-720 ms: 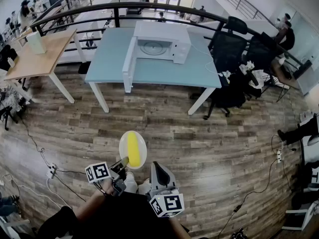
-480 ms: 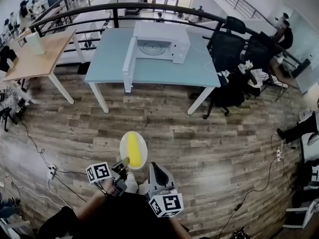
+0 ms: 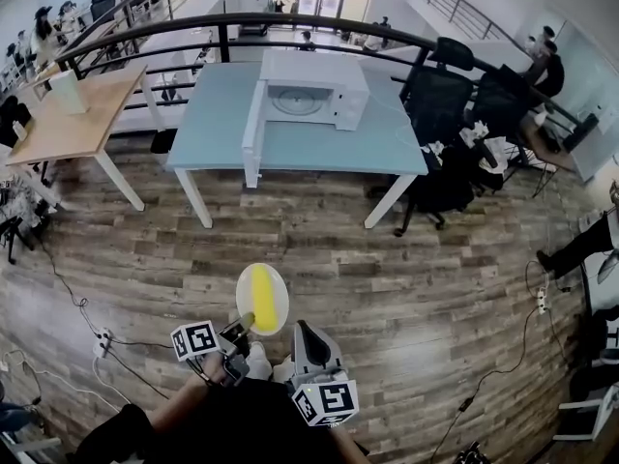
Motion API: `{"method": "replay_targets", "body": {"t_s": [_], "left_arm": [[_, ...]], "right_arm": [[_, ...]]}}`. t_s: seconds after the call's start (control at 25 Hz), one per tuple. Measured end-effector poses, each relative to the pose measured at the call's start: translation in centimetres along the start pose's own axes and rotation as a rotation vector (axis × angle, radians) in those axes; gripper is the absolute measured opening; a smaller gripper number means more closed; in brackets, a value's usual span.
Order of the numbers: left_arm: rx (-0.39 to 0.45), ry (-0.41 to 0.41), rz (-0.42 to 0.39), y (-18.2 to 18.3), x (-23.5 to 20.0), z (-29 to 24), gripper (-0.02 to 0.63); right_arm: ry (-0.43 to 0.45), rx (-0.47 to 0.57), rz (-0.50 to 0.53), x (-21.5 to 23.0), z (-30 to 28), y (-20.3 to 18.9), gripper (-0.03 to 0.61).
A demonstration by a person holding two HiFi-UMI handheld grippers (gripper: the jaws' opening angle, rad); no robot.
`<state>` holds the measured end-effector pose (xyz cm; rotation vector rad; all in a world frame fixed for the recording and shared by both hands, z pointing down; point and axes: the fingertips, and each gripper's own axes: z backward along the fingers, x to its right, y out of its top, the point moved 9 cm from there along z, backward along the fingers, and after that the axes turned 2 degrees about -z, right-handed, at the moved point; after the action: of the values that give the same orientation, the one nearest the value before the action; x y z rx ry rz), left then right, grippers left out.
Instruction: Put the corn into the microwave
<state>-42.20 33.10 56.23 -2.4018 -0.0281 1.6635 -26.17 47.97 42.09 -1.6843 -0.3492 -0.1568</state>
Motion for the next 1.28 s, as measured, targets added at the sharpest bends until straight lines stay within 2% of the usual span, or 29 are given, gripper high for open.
{"method": "replay_targets", "body": {"t_s": [0.72,1.28], "left_arm": [[-0.060,-0.029,-0.045,4.4,-1.9,0.5,0.023],[-0.069,-0.023,-0.046,7.3,-1.7,-3.8,0.023]], "right_arm": [[-0.065,0.033,-0.002,-3.8,-3.4,-2.1,0.009],[-0.090,0.046,0.003,-0.1,-7.0,-1.0,0.009]]}}
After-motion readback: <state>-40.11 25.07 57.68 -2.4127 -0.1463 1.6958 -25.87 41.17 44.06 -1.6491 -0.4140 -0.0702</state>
